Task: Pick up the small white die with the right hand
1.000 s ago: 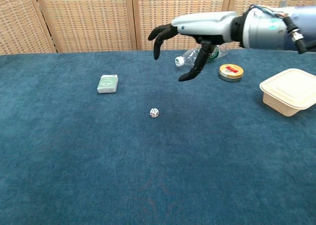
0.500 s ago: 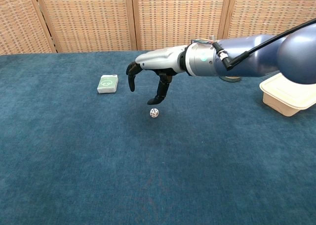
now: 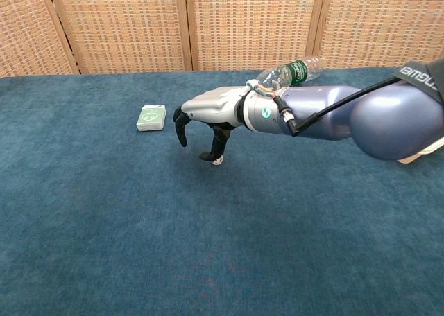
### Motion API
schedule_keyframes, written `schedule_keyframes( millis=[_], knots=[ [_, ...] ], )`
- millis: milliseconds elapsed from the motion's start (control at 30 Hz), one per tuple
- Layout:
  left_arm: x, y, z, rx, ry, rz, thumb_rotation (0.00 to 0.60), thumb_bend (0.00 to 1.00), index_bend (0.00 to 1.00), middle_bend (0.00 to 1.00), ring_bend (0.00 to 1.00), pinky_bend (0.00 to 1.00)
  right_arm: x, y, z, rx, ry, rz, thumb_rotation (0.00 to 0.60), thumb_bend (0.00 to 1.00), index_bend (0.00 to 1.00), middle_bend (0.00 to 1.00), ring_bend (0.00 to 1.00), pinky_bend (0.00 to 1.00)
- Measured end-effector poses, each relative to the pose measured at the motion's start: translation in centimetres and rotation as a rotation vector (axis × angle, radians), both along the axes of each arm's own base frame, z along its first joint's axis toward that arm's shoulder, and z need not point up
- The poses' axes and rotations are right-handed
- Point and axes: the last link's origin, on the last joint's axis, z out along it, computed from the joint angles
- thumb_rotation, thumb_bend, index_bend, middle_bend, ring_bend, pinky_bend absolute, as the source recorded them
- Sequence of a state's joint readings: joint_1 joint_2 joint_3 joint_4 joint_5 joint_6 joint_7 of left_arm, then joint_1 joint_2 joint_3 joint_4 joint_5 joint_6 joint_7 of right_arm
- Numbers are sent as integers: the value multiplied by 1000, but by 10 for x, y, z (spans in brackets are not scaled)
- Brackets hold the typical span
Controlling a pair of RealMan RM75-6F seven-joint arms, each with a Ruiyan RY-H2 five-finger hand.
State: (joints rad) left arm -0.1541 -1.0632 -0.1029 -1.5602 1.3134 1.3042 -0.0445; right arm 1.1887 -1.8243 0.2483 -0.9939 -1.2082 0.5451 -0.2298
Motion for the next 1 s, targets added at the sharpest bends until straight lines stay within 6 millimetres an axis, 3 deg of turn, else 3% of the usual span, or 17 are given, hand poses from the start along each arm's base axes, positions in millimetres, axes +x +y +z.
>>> schedule_keyframes(
  millis=[467, 767, 1000],
  knots=[
    [-1, 1, 0, -9, 1, 2, 600, 0, 0, 0, 0, 0, -29, -7, -11, -55, 86, 0, 600, 440, 366, 113, 11, 93],
    [-1, 2, -2, -13, 6, 6, 600, 0, 0, 0, 0, 0, -38, -9, -14, -76, 83, -7, 600, 440, 506, 137, 24, 94],
    [0, 2, -3, -14, 6, 5, 600, 0, 0, 0, 0, 0, -42, -10, -14, -82, 65, -11, 600, 450, 530, 141, 31, 98]
  ],
)
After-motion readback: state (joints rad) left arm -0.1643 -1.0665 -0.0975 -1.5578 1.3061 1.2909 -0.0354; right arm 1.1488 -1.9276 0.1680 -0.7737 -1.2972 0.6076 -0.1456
